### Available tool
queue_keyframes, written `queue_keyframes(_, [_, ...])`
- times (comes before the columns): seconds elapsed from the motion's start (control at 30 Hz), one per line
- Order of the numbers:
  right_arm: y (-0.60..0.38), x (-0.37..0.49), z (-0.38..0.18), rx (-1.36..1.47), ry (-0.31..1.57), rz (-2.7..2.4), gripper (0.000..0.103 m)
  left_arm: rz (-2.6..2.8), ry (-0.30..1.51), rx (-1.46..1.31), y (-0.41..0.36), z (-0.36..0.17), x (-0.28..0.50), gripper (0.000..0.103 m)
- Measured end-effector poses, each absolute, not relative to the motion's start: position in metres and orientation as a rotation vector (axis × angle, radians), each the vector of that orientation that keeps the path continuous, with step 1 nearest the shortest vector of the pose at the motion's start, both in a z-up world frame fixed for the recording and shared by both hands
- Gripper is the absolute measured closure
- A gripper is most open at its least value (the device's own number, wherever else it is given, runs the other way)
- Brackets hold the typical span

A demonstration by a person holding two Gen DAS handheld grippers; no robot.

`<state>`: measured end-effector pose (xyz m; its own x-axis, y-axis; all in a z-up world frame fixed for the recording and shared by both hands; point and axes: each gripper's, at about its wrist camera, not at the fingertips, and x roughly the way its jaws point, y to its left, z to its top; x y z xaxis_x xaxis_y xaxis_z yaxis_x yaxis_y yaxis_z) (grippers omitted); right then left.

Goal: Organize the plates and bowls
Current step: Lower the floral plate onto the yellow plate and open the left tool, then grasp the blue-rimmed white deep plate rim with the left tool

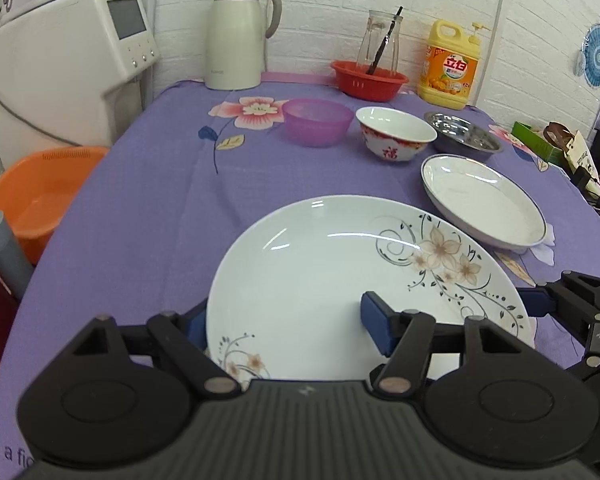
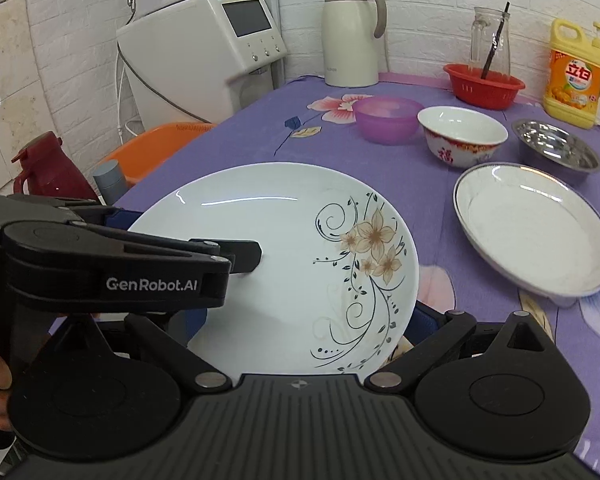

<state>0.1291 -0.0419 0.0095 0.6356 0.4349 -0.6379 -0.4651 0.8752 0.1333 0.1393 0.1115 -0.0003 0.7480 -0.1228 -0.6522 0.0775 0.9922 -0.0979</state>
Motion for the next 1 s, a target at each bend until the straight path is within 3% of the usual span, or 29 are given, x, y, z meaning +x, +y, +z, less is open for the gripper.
queue_keyframes(0.37, [-0.037,0.111,-0.013,-0.101,0.67,0.476,0.0,-0.122,0.727,-0.142,0.119,-0.028,0.13,0.038])
queue_keyframes(0.47, [-0.04,0.114,-0.019,-0.083,0.688,0.475,0.0,-0.115,0.687,-0.103,0.116,-0.022,0.126,0.032])
queue_keyframes(0.63, [-0.067,0.111,0.0,0.009,0.6,0.452,0.0,-0.138,0.619,-0.159,0.129,0.008,0.127,0.032])
queue_keyframes(0.83, [-0.129,0.143,0.026,0.09,0.534,0.318,0.0,-0.259,0.597,-0.153,0.103,0.039,0.169,0.032])
queue_keyframes(1.0, [-0.188,0.19,0.02,0.117,0.566,0.151,0.0,-0.358,0.667,-0.157,0.052,0.033,0.234,0.031])
